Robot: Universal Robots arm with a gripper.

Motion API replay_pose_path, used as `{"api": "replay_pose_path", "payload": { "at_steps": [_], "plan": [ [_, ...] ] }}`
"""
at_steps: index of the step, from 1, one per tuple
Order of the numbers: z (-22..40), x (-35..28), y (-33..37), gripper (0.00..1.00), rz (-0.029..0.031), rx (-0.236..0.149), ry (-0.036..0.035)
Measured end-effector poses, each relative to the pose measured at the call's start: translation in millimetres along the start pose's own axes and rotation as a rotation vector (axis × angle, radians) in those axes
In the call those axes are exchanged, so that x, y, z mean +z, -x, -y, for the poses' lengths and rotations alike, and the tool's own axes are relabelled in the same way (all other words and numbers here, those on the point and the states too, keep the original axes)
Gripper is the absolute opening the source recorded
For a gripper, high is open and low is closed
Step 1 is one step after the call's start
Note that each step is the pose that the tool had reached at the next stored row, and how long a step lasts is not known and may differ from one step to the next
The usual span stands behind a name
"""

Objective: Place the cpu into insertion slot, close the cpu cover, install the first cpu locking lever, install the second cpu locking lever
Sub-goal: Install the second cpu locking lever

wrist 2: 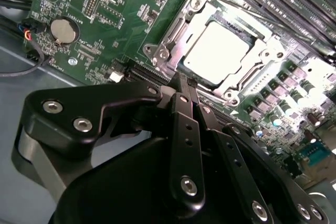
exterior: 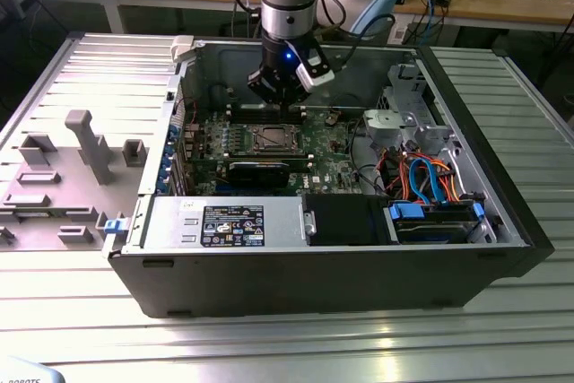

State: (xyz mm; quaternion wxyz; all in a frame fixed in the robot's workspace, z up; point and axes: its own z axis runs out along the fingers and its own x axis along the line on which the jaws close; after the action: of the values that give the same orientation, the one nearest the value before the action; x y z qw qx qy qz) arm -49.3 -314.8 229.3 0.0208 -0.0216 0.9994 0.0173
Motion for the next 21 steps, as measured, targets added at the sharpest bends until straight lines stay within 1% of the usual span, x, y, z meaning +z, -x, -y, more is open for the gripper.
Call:
{"api": "replay_pose_path", "payload": {
  "at_steps": [12,13,16,19,21],
  "plan": [
    [19.5,-0.4,-0.8,0.11,0.0000,0.000,0.0000],
    [22.9,-0.5,-1.0,0.11,0.0000,0.000,-0.0001],
    [28.8,-0.7,-1.3,0.11,0.0000,0.000,0.0000],
    [29.5,-2.1,-1.3,0.11,0.0000,0.000,-0.0002],
    [29.3,-6.2,-1.0,0.11,-0.0001,0.000,-0.0016]
  ]
}}
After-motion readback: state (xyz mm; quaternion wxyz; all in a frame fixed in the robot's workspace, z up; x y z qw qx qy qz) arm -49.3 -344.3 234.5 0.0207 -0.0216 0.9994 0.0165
